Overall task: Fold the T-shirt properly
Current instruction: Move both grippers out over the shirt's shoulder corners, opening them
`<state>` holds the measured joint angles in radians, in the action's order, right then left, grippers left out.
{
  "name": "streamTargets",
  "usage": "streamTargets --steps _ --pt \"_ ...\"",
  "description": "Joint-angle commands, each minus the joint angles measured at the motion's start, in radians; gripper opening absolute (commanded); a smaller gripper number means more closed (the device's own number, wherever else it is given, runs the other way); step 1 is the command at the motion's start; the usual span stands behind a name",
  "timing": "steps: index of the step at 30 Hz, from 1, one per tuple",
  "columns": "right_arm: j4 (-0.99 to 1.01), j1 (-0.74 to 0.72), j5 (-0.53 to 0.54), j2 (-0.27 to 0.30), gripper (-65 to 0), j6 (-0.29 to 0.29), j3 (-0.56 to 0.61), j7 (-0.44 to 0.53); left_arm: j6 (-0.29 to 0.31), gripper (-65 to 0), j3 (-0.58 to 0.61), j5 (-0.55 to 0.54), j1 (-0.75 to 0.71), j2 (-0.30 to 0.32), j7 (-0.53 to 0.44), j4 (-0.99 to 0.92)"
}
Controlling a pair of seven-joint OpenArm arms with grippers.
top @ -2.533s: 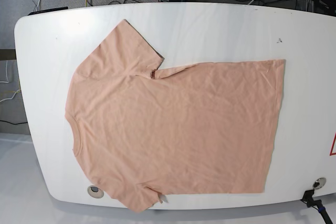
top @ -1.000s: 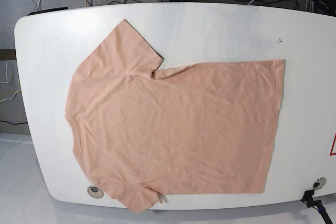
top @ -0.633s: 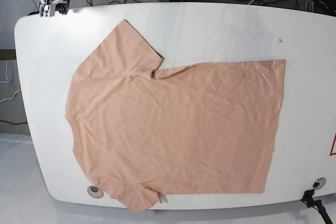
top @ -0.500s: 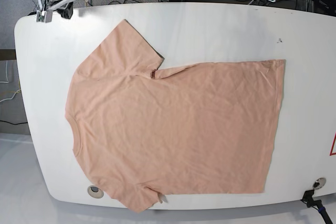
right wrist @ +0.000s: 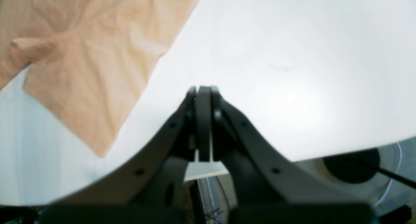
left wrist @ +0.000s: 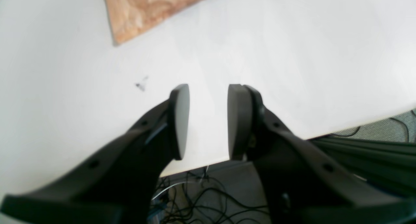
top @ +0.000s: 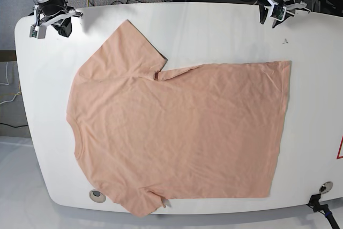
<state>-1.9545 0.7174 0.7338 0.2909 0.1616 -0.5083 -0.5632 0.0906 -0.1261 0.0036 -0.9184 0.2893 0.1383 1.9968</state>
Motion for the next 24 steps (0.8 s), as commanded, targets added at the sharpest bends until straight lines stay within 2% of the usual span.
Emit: streamTargets --steps 1,9,19,24 --pt "-0.01 -0.011 0.003 0.01 -65.0 0.007 -0.013 0.005 -0.007 -46.3 -0.004 -0.015 0.009 0.006 -0.008 0.032" --pt "-0.007 -0.039 0.005 0.008 -65.0 0.011 -0.017 -0.002 -0.011 -43.9 -0.006 -0.071 0.05 0.006 0.078 0.128" --pt "-0.02 -0.039 0.004 -0.003 -65.0 0.009 -0.021 0.011 -0.013 -42.8 -0.008 -0.073 0.044 -0.001 0.083 0.148" --pt "-0.03 -0.047 -0.137 -0.007 -65.0 0.074 -0.026 0.056 -0.018 -43.2 -0.005 -0.075 0.055 -0.006 0.066 0.13"
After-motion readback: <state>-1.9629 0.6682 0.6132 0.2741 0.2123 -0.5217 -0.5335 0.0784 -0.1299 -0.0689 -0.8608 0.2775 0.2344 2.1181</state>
